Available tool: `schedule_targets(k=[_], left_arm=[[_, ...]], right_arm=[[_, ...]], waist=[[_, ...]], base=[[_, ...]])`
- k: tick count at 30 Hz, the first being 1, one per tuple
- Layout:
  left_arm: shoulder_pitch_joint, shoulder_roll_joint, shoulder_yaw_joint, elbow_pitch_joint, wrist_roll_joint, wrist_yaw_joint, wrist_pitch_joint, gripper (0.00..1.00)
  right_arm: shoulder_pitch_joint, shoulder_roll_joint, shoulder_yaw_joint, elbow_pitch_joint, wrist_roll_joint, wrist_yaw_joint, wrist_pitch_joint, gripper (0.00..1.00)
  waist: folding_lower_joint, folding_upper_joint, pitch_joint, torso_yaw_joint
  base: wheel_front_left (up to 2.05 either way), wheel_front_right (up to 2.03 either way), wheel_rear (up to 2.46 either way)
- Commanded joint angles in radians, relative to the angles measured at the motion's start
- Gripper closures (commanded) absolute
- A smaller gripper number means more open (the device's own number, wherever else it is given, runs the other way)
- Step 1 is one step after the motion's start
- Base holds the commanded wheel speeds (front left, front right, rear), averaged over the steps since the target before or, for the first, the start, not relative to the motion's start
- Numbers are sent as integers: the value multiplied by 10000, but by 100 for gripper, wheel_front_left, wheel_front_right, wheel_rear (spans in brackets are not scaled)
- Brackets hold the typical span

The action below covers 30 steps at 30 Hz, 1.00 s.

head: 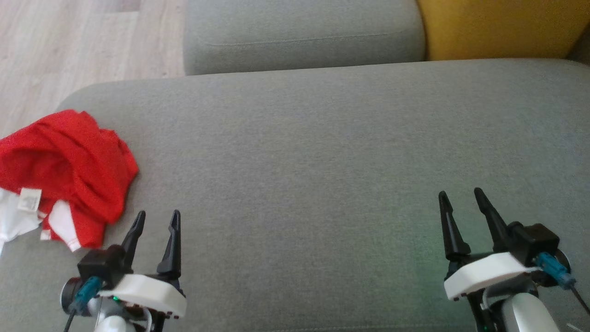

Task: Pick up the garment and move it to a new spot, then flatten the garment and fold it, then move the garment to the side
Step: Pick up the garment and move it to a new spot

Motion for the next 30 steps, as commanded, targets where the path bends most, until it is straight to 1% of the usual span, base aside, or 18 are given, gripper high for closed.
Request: schedule_targets(k=[1,5,15,20,24,30], left_arm=[[-528,112,429,-331,134,25,-124,0],[-625,180,505,-389,229,81,-124,0],[-765,441,714,-554,406,191,-124,0],[-756,580,854,-664,441,244,-124,0],[-721,623,898,-734,402,236,-124,0],[-712,687,962,-742,334,219,-124,0]], right_arm=[[-306,-42,278,-417,-36,-7,-76,0],[-326,-102,406,-555,-93,-7,17,0],[-289,-124,633,-866,-105,-7,238,0],[-266,-103,751,-953,-79,-7,321,0],[-240,-81,783,-991,-61,-7,354,0],[-245,-59,807,-984,-40,-7,363,0]], waist=[[0,0,16,190],[0,0,20,703],[0,0,-79,2366],[0,0,-143,3048],[0,0,-177,3448],[0,0,-202,3691]], base=[[0,0,0],[0,0,0],[0,0,0],[0,0,0],[0,0,0],[0,0,0]])
